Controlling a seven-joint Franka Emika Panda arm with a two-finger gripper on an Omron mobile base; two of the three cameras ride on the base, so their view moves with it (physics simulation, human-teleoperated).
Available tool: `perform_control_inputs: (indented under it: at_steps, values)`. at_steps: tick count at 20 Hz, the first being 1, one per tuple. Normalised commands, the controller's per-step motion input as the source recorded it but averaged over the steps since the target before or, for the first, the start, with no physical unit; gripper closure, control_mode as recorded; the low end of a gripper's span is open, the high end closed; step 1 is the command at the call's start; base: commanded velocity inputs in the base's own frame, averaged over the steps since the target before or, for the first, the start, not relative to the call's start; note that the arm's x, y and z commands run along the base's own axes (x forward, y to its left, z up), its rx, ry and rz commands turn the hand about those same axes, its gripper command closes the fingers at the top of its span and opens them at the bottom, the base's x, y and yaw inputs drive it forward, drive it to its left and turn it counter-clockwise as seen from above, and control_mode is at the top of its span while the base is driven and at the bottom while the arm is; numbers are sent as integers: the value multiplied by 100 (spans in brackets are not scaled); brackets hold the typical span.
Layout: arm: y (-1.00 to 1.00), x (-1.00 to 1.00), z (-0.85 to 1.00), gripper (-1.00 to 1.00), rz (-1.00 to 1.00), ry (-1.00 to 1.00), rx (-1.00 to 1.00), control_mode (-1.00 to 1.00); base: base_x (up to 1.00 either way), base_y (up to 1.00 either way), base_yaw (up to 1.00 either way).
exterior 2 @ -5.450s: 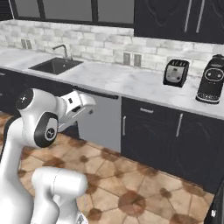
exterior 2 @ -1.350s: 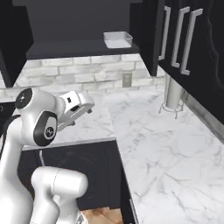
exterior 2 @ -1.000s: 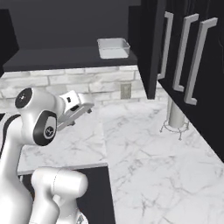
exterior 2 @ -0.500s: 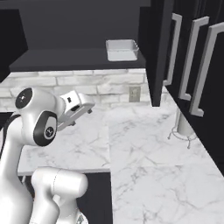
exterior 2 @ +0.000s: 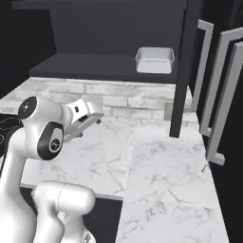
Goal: Retrieve the tupperware and aluminum foil from the cabinet and place them on the dining counter near the plate with cucumber and broccoli to prepare for storing leftovers.
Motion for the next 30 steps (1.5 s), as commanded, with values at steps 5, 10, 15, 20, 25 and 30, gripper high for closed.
perform_control_inputs:
  at_steps: [5,10,15,20,25,30]
  values:
    - [0,0,0,-100,0,0,0,100,91,-24,39]
    - [-17,25,4,-100,7,2,1,-100,10,-7,6]
    - [-20,21,37,-100,0,-5,0,-100,0,0,0]
    - [-28,28,69,-100,0,-15,0,-100,0,0,0]
    - [-28,29,61,-100,-1,-12,6,-100,0,0,0]
    - [-6,3,39,-100,-13,-32,14,-100,0,0,0]
